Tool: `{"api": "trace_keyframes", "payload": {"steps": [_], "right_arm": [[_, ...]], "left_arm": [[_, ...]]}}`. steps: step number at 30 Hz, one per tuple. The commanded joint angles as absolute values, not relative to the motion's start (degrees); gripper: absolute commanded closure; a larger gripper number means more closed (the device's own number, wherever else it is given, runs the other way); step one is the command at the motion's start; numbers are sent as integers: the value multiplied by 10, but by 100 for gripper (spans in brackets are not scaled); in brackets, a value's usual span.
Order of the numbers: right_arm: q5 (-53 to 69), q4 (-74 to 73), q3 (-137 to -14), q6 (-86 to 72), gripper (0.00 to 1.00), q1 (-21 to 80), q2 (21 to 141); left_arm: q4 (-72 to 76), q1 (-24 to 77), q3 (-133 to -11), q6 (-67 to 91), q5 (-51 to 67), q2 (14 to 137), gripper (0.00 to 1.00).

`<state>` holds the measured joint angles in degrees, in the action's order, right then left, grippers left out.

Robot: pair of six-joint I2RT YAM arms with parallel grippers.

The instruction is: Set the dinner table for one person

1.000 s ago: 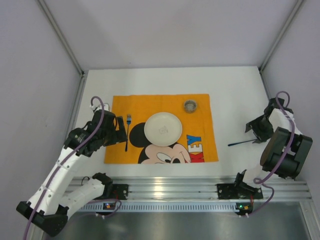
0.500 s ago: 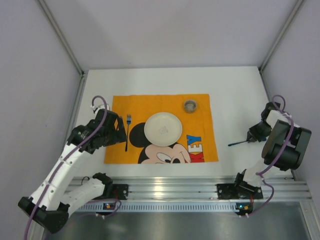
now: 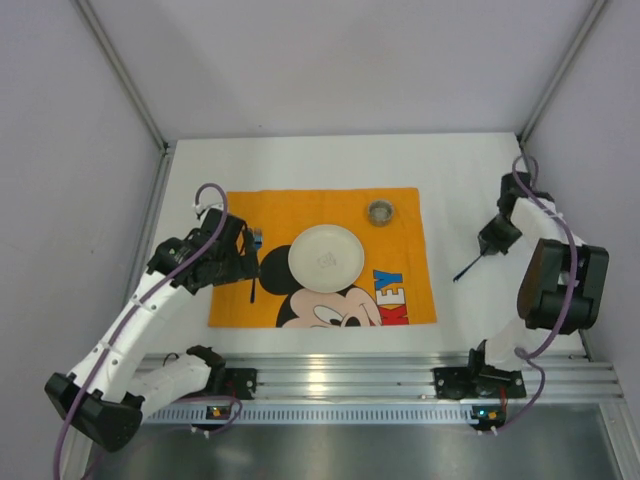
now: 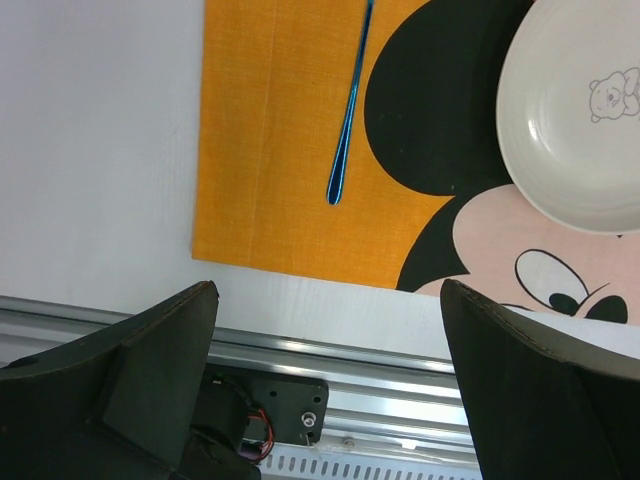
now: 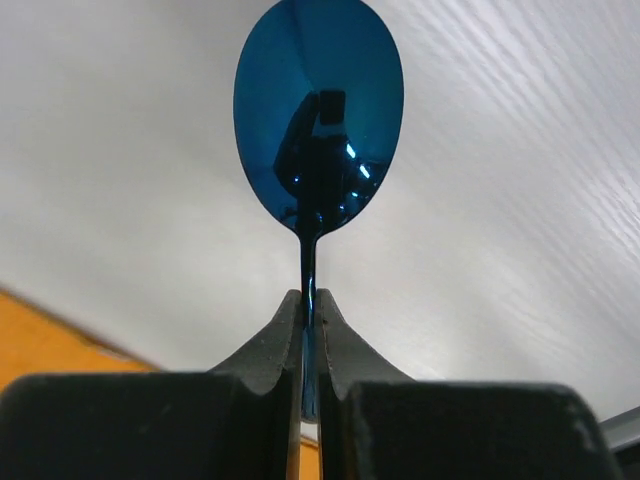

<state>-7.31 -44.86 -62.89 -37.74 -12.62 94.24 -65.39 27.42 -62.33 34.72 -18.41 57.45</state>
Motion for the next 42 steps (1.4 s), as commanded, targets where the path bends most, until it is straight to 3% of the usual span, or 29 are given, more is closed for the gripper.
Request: {"api": "trace_keyframes", "payload": {"steps": [1, 5, 15, 27, 31, 33, 38, 40, 42], "right_arm": [[-139, -498, -740, -349, 100, -27, 897], [-187, -582, -822, -338, 100, 91, 907], [-237, -629, -827, -359, 100, 338, 976], [-201, -570, -837, -396, 100, 399, 1083], [-207, -558, -852, -395, 95, 398, 1111], [-212, -559, -858, -395, 88, 398, 1119], [-214, -559, -871, -402, 51, 398, 1121], [-218, -562, -870, -405, 43, 398, 1105], [-224, -567, -869, -411, 41, 398, 1087]], "left_arm": [[-620, 272, -645, 331, -173, 577, 2], [-609, 272, -646, 323, -166, 576, 2], [-630, 272, -643, 319, -167, 538, 2], [-686, 271, -665, 320, -181, 500, 2], [-706, 272, -678, 318, -190, 495, 2], [-715, 272, -683, 317, -193, 491, 1], [-729, 272, -692, 312, -200, 487, 1], [-729, 272, -694, 308, -200, 489, 2], [-728, 271, -697, 304, -201, 493, 2]]}}
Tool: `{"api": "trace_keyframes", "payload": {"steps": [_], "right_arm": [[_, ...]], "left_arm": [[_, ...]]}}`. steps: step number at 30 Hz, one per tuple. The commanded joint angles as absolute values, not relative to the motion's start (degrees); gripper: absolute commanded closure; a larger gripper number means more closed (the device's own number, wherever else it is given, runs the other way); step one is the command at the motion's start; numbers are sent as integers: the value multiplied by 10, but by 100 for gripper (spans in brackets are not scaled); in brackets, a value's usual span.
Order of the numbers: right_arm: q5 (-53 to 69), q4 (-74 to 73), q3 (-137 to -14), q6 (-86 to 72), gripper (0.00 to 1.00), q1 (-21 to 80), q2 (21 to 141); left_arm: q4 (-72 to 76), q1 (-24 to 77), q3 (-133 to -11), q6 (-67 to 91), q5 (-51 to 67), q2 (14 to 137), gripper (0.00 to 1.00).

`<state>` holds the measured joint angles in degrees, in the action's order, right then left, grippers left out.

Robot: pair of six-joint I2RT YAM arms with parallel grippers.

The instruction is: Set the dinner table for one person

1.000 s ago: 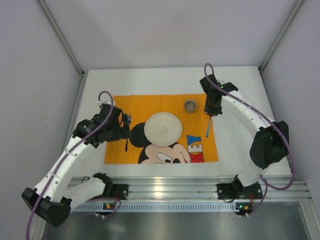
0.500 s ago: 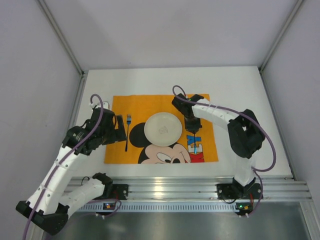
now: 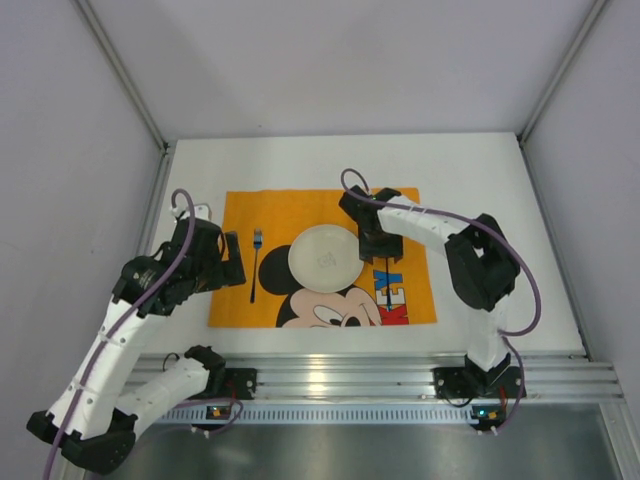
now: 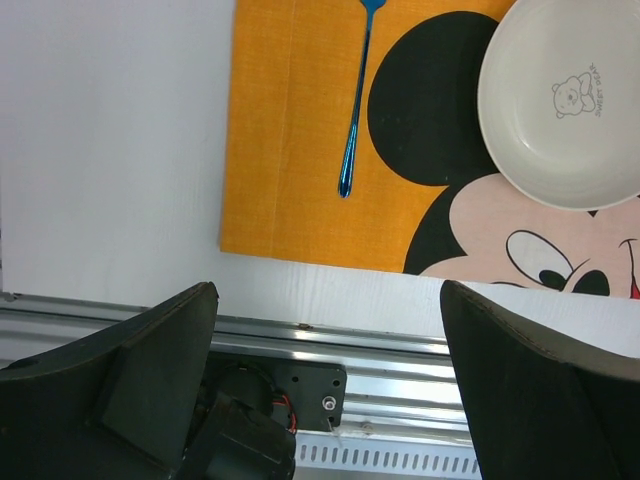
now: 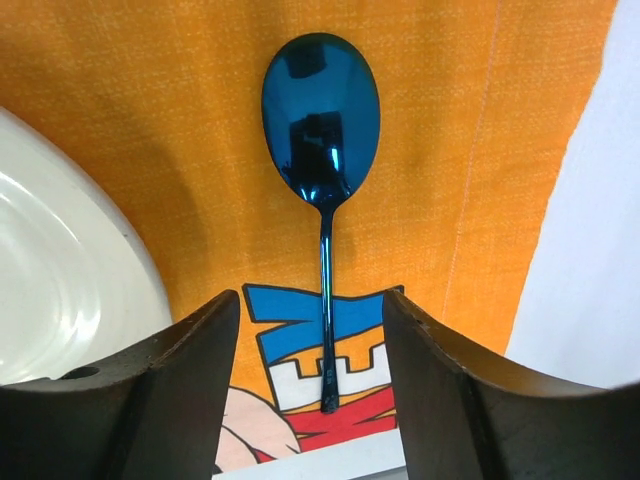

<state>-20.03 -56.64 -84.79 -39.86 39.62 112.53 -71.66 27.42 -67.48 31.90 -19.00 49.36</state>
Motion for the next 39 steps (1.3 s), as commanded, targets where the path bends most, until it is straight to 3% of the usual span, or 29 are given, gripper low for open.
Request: {"api": "trace_keyframes", "payload": {"steps": [1, 6, 11, 12, 13, 16, 18, 19, 23, 26, 31, 35, 39], "right_arm": [[-227, -573, -867, -413, 40, 398, 1065], [-237, -554, -850, -384, 36, 399, 970], [-293, -466, -813, -303, 34, 437, 797], [-330, -421, -781, -295, 27, 446, 735], [-340, -391, -756, -286, 1, 452, 703], [-356, -267, -616, -283, 0, 454, 586], [-365, -228, -528, -276, 0, 454, 522], [-366, -226, -506, -281, 0, 454, 506], [-353, -248, -453, -320, 0, 454, 450], [-307, -249, -432, -313, 0, 454, 420], [-287, -248, -434, -290, 0, 454, 413], [-290, -246, -440, -282, 0, 454, 420], [-255, -233, -442, -284, 0, 454, 432]], "left_arm": [[-724, 272, -697, 301, -200, 495, 2], [-694, 272, -693, 289, -190, 523, 2], [-614, 271, -701, 265, -229, 549, 1], [-587, 272, -698, 251, -231, 543, 1], [-553, 272, -688, 220, -248, 519, 2], [-356, 272, -562, 131, -282, 429, 2], [-194, 272, -404, 82, -315, 374, 4], [-149, 272, -315, 79, -318, 324, 4], [18, 271, -151, 63, -323, 256, 1], [106, 269, -117, 62, -366, 346, 1], [279, 227, -119, 5, -310, 564, 1], [426, 158, -152, -26, -277, 709, 1], [472, 123, -208, -40, -239, 815, 1]]}}
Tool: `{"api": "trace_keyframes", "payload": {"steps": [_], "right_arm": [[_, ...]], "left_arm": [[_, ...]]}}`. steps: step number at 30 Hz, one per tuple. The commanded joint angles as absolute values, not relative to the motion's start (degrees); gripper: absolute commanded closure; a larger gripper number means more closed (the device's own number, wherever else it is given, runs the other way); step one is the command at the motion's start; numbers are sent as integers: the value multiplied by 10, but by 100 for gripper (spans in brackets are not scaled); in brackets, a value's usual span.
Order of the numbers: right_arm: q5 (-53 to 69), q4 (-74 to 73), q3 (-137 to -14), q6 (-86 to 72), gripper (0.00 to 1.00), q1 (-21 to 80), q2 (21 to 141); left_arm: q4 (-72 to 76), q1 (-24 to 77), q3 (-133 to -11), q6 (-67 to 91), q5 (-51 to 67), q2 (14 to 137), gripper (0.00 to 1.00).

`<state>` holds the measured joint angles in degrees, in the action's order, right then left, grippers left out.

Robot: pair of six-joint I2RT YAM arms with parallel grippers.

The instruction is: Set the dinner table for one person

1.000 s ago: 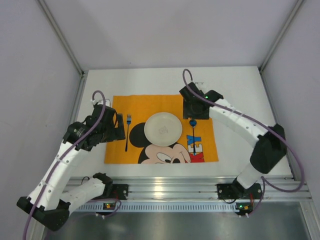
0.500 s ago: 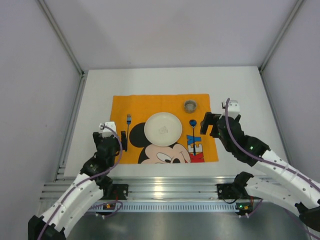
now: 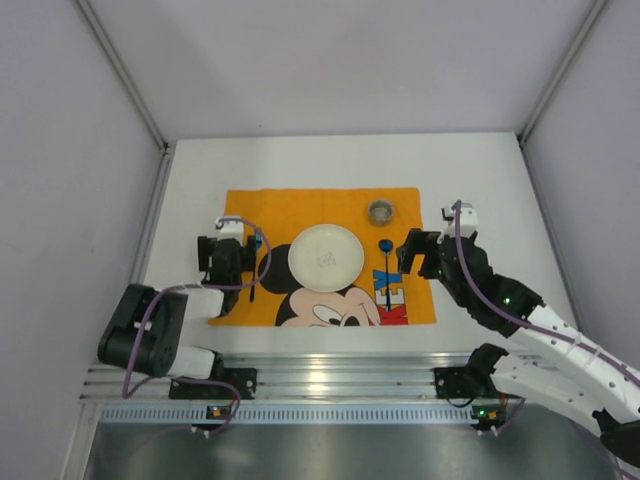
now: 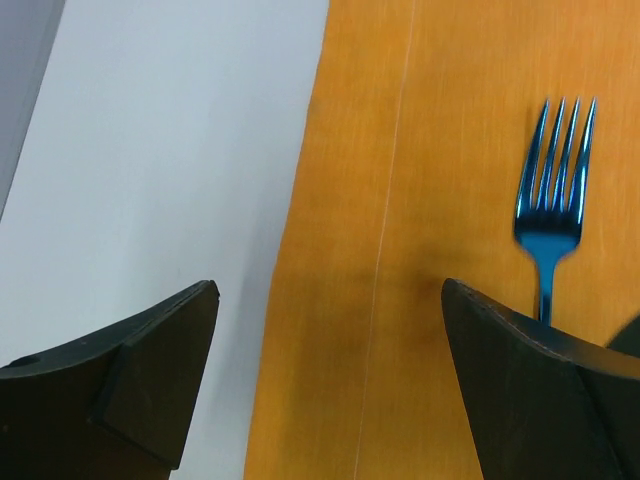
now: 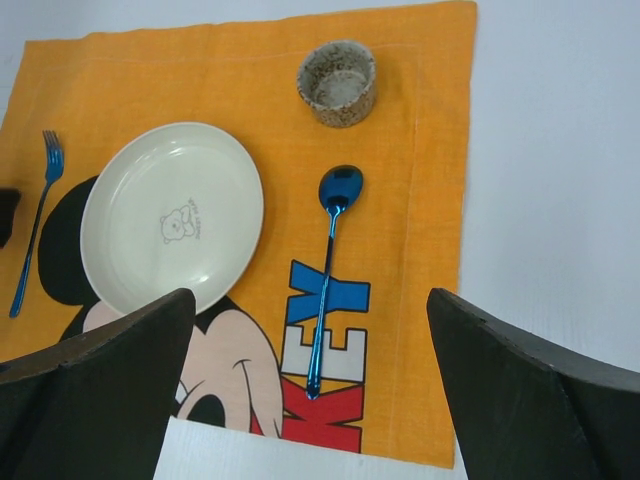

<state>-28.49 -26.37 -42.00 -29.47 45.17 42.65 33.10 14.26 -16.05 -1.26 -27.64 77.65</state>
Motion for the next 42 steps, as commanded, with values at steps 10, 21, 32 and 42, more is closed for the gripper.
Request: {"api": "trace_keyframes", "payload": {"steps": [10, 21, 32, 42], "right_arm": [[-279, -217, -438, -289, 0, 454, 489], [-421, 21, -317, -85, 0, 454, 523], [-266, 353, -268, 66, 0, 243, 720], [-145, 257, -401, 5, 0, 130, 837]], "left_arm": [[664, 7, -159, 21, -23, 901, 9], [621, 11, -181, 35, -62, 897, 1], [622, 11, -181, 35, -62, 896, 1], [623, 11, -181, 35, -63, 897, 1]]}}
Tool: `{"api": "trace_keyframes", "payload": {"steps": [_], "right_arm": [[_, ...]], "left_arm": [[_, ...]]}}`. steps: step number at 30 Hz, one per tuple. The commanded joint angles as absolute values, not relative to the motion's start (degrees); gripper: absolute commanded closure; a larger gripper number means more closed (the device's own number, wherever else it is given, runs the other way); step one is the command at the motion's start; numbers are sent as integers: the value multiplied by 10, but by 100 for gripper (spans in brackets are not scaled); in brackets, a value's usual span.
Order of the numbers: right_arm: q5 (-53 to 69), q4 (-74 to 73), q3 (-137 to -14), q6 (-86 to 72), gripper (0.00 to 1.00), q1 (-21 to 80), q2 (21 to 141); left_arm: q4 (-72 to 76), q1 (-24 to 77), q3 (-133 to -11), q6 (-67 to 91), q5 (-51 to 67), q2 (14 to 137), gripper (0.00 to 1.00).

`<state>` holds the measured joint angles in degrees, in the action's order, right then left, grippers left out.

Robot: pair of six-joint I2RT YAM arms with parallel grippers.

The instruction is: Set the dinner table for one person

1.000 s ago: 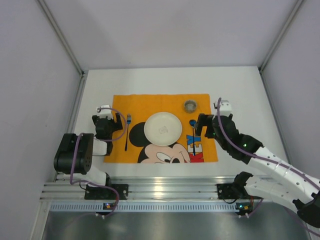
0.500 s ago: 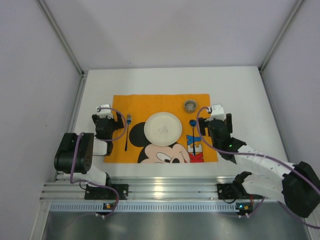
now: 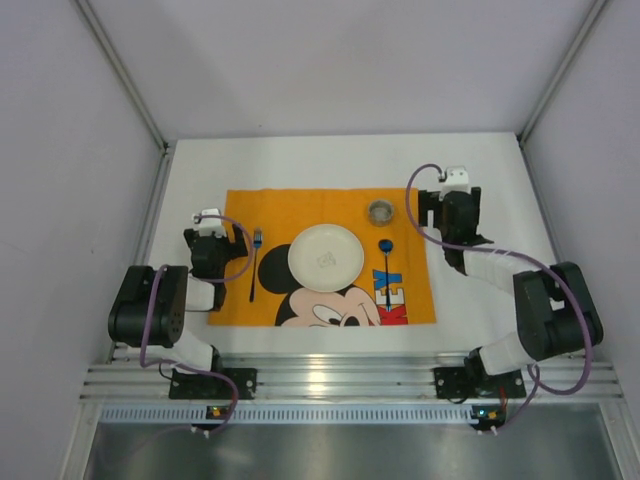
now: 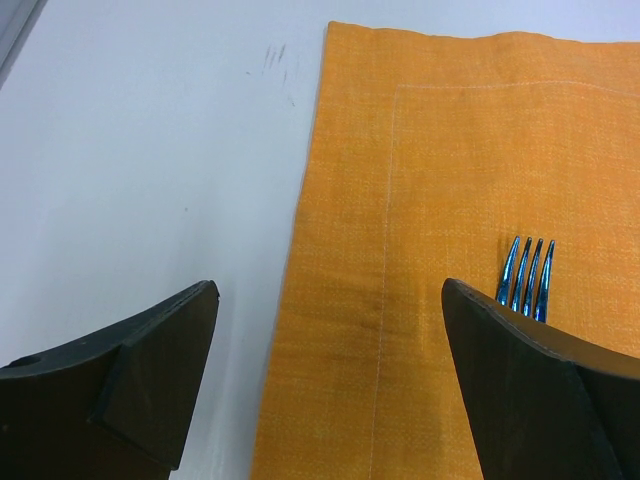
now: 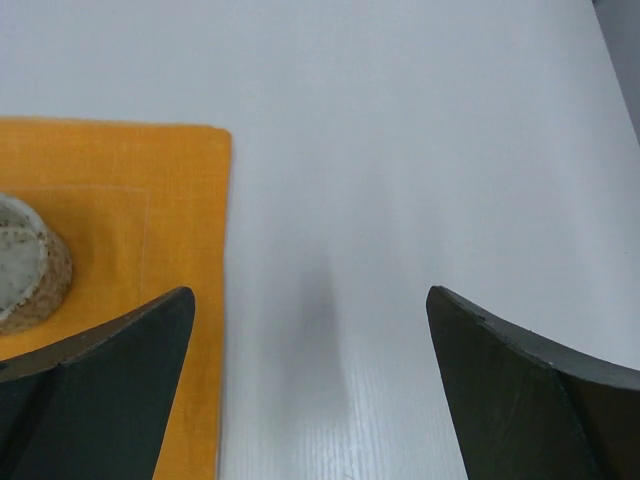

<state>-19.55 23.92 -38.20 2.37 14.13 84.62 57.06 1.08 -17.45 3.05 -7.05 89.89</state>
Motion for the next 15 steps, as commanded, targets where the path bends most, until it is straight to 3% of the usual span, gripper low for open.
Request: {"api": "trace_keyframes", "payload": {"steps": [1, 6, 9, 11, 15], "right_arm": [[-154, 275, -388, 4, 0, 128, 826], [-192, 326, -328, -25, 0, 114, 773], [-162, 339, -328, 53, 0, 113, 769], [-156, 438, -295, 34, 0, 102, 775], [-85, 454, -303, -33, 0, 73, 804]], "left_arm": [[622, 11, -181, 35, -62, 896, 1], [622, 11, -181, 35, -63, 897, 1], [623, 11, -181, 35, -63, 897, 1], [623, 11, -181, 35, -63, 897, 1], [623, 11, -181, 35, -63, 897, 1]]}}
